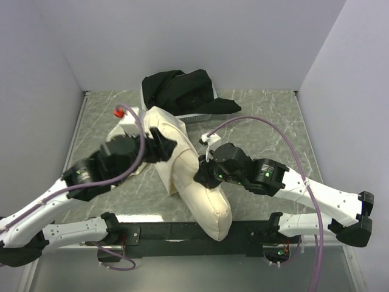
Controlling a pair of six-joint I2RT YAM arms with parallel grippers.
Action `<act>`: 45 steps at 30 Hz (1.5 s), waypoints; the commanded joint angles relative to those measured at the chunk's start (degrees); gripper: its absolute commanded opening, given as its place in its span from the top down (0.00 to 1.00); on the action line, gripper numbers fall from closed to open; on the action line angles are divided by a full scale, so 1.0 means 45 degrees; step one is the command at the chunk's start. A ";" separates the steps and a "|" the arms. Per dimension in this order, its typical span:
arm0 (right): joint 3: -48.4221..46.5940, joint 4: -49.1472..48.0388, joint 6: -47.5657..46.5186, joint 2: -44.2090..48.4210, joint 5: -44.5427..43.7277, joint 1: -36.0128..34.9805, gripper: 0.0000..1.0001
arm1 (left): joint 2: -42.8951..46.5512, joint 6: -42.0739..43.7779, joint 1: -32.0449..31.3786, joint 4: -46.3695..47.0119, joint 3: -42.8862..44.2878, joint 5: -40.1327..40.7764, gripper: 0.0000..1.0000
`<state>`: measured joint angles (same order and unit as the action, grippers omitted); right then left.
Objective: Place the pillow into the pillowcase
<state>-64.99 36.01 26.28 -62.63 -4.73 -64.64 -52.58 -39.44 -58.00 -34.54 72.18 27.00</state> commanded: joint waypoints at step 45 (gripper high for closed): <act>-0.5580 -0.2801 0.0933 -0.0398 0.6618 0.5576 1.00 | -0.0621 0.4294 -0.4631 0.3859 0.1889 -0.7560 0.99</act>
<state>-91.66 42.70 26.13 -65.63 23.75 -40.36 -56.84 -16.69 -77.47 -26.85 81.14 5.56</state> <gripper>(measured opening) 0.196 0.018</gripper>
